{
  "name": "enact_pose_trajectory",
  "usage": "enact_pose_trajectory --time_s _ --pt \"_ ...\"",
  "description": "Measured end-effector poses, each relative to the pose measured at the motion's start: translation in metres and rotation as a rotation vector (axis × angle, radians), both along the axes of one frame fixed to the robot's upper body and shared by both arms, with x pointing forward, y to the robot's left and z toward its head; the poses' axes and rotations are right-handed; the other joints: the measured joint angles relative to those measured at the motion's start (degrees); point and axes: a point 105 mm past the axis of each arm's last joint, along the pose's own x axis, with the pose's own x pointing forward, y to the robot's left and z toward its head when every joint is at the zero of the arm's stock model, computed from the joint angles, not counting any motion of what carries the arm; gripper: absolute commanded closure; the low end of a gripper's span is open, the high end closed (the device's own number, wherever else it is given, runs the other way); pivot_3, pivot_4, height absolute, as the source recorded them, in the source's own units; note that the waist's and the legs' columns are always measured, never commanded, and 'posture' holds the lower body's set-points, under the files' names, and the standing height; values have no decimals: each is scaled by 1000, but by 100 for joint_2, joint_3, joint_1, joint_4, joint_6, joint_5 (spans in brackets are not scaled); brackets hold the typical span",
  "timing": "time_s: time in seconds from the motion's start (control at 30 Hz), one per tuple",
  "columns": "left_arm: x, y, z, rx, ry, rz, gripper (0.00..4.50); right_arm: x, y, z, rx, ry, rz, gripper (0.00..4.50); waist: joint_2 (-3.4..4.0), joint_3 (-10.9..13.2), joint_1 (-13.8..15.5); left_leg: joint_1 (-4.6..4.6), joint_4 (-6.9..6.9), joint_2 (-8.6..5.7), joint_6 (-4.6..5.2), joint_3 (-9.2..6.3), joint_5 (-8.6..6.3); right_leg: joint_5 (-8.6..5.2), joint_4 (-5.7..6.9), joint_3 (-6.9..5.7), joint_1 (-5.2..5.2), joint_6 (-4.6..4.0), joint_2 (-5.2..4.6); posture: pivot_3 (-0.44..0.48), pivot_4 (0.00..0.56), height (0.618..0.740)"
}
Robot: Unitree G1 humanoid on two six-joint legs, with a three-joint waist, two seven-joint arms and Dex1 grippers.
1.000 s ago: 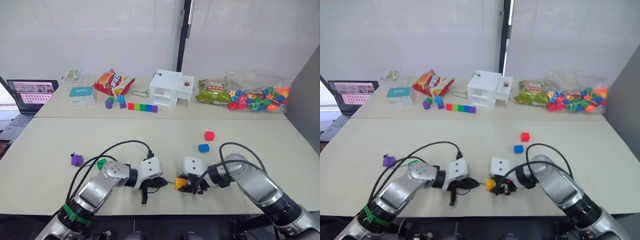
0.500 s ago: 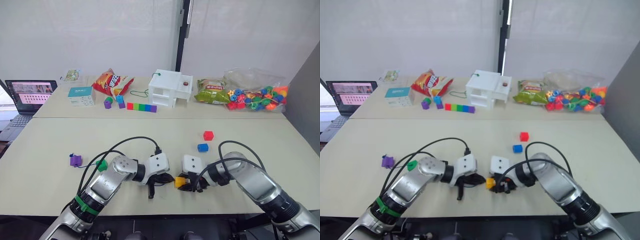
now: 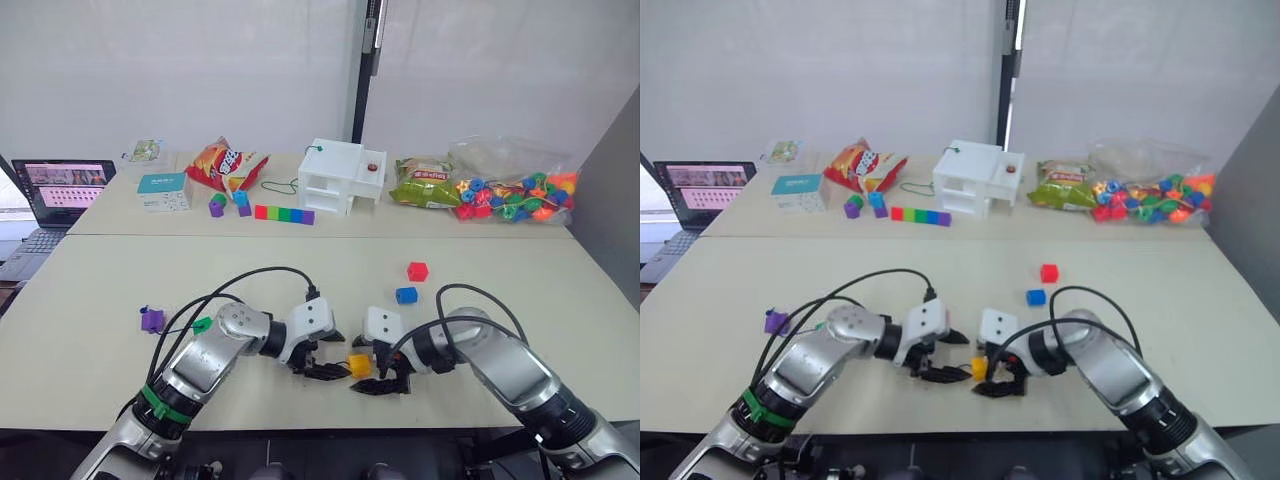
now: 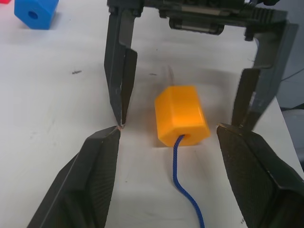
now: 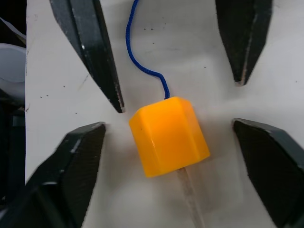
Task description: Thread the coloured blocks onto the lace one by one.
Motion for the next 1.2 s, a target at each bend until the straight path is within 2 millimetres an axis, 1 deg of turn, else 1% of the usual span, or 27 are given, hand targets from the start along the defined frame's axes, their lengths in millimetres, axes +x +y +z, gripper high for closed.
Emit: enact_pose_trajectory --time_s 0.07,0.13,0.23,0.33,0.4,0.43,0.5,0.53,0.6,0.63,0.67,0.7,0.83,0.93,1.03,1.17,1.2 --pt "-3 -5 -6 28 -3 -24 1295 1 -12 3 -6 -1 -26 19 0 0 12 -3 0 -1 0 0 0 0 -3 -1 0 0 -1 0 150 740" --pt "-11 -15 -13 37 17 -63 1295 1 -23 6 -9 -5 -46 19 0 0 12 -7 1 -1 3 0 -2 1 -6 -1 -1 1 -1 0 150 740" --pt "-16 -23 -14 32 38 -90 1295 1 -26 9 -9 -22 -27 19 0 0 -15 -6 0 4 4 0 -2 0 -5 0 -4 1 6 0 150 740" --pt "-14 -24 -14 38 38 -74 1295 0 -32 8 -17 -22 -26 19 0 0 -21 -5 0 4 3 0 -2 0 -4 1 -4 0 7 0 150 740" --pt "-12 -27 -18 54 18 -48 1295 -1 -37 6 -19 -15 -33 19 0 0 -10 -6 2 1 3 0 -2 0 -5 2 -2 1 3 0 150 740" --pt "-9 -28 -22 72 0 -32 1295 0 -38 6 -17 -17 -36 19 0 0 0 -7 2 -1 4 1 -2 1 -5 2 -1 2 1 0 150 740" --pt "-8 -32 -23 75 -25 -28 1295 0 -37 6 -15 -19 -34 19 0 0 18 -4 5 0 4 -1 -2 1 -5 1 5 3 0 0 150 740" --pt "-8 -34 -23 73 -31 -27 1856 0 -37 6 -13 -23 -30 0 0 0 25 -5 5 0 4 -1 -2 1 -6 1 5 3 0 0 150 740" --pt "-7 -35 -23 68 -36 -22 2454 -1 -37 5 -11 -28 -23 0 0 0 29 -5 7 0 4 -2 -2 1 -5 1 6 3 0 0 150 740" --pt "-7 -35 -23 67 -35 -22 2882 -1 -38 4 -11 -29 -23 0 0 0 24 -5 6 0 4 -1 -2 1 -5 2 4 3 0 0 150 740" --pt "-7 -35 -23 66 -33 -24 3078 -1 -38 3 -11 -29 -23 0 0 0 20 -5 6 1 4 -1 -2 1 -5 2 4 3 1 0 150 740" --pt "-8 -35 -23 65 -31 -27 3153 -1 -38 3 -11 -29 -23 0 0 0 16 -5 6 1 4 -2 -2 1 -5 2 3 3 1 0 150 740" --pt "-9 -32 -24 68 -21 -50 3153 1 -39 1 -8 -40 -24 0 0 0 6 -4 6 1 4 -2 -2 1 -5 2 3 3 3 0 150 740" --pt "-9 -30 -24 72 -18 -65 3153 1 -39 -4 4 -31 -26 797 0 0 2 -4 5 2 4 -2 -2 1 -4 2 3 3 3 0 150 740" --pt "-8 -29 -25 73 -19 -76 3153 0 -38 -6 7 -40 -16 1878 0 0 0 -2 5 2 4 -2 -2 1 -5 2 5 3 4 0 150 740" --pt "-8 -28 -25 79 -17 -83 3153 -2 -34 -7 14 -45 0 3113 0 0 -5 6 5 3 4 -2 -2 1 -4 3 11 2 6 0 150 740" --pt "-7 -28 -25 80 -18 -85 3153 -2 -32 -7 17 -45 4 3497 0 0 -5 9 5 3 4 -2 -2 1 -4 3 13 2 6 0 150 740"
